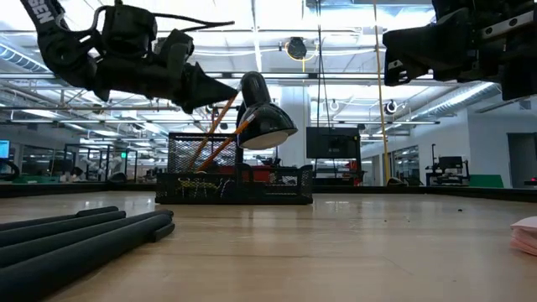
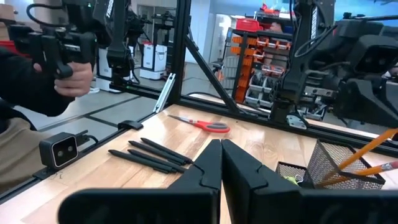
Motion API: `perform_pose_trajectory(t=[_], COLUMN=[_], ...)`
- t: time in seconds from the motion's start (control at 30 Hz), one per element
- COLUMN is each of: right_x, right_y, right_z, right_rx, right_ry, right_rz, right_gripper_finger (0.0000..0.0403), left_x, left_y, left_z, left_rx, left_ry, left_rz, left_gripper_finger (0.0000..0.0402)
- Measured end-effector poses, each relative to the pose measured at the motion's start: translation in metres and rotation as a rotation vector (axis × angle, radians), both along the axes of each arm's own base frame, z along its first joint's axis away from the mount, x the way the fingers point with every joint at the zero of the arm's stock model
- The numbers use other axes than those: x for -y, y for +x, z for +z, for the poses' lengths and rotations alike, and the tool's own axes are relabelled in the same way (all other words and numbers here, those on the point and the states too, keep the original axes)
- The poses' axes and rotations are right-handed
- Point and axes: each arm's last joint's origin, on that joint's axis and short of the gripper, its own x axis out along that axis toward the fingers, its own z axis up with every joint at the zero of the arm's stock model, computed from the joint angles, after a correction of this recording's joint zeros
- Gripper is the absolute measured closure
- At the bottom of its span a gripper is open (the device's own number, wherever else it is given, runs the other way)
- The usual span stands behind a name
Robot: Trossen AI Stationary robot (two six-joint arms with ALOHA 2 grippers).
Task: Pick and place office supplies into organizer
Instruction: Put the orange pencil into the black desk organizer
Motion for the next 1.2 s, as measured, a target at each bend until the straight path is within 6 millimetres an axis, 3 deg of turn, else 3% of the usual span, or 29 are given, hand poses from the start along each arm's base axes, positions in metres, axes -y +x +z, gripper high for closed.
perform_pose_trajectory(t=[0.53, 1.03, 1.2], right_x=[0.000, 0.000, 0.000], right_y=[0.000, 0.000, 0.000], right_z=[0.000, 0.000, -0.001], right_rx=[-0.005, -0.002, -0.011], right_ry=[0.001, 0.001, 0.001], right_rz=[0.000, 0.000, 0.000], right_gripper_finger=[0.0403, 0.0403, 0.0403], left_x=[-0.004, -0.003, -0.001], left_y=[0.013, 0.014, 0.014], left_z=[-0.039, -0.040, -0.039], left_rx=[-0.099, -0.082, -0.068], left_ry=[-0.036, -0.041, -0.042], left_rz=[0.012, -0.003, -0.028], left_gripper_finger=[0.0371, 0.0370, 0.0344])
